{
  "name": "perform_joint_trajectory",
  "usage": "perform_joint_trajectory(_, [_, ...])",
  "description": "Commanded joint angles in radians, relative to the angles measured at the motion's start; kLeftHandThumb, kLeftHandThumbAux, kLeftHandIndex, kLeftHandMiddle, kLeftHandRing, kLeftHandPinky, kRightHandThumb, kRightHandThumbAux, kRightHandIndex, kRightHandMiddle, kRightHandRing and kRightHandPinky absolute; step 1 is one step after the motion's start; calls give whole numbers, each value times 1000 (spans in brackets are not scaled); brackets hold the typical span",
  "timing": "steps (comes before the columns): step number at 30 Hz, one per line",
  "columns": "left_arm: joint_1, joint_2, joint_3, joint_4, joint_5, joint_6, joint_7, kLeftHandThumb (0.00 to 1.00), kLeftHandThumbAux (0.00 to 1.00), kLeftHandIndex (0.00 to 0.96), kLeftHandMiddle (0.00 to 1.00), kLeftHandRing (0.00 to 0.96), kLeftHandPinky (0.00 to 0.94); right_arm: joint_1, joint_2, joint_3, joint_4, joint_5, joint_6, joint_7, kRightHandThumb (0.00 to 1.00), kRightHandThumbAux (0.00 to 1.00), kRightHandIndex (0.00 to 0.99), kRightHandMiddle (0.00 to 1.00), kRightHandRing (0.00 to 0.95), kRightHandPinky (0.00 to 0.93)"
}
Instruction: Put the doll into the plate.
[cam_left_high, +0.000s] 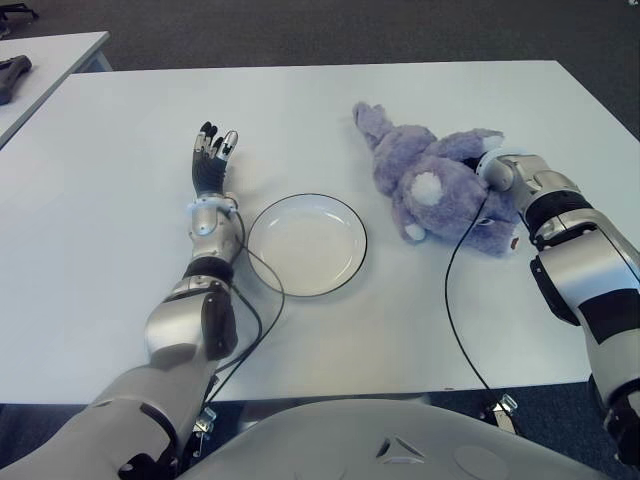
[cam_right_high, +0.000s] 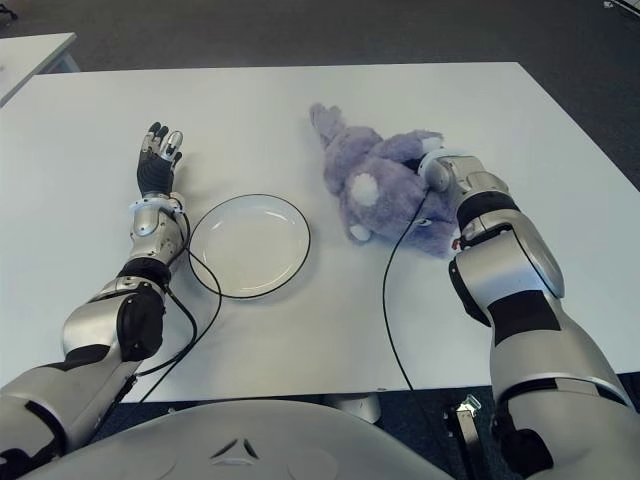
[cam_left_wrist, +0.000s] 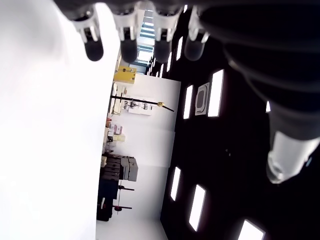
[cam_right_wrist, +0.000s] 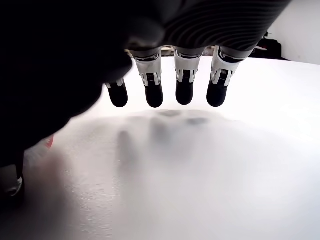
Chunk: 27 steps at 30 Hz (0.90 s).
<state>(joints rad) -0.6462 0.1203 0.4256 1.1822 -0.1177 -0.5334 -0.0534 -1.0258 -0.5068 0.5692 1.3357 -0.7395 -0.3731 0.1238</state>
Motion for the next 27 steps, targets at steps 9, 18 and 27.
perform_joint_trajectory(9, [226, -91, 13, 153, -19, 72, -9, 0, 592, 15, 66, 37, 8, 73, 154, 40, -10, -14, -54, 16, 85, 435, 0, 0, 0, 33])
perform_joint_trajectory(18, [224, -91, 9, 154, -14, 83, 6, 0, 596, 10, 68, 40, 11, 78, 176, 40, -11, -12, -59, 10, 90, 433, 0, 0, 0, 25])
perform_joint_trajectory(27, [225, -90, -3, 154, -3, 78, 14, 0, 597, 5, 65, 36, 3, 81, 184, 38, -12, -9, -69, 14, 102, 438, 0, 0, 0, 25])
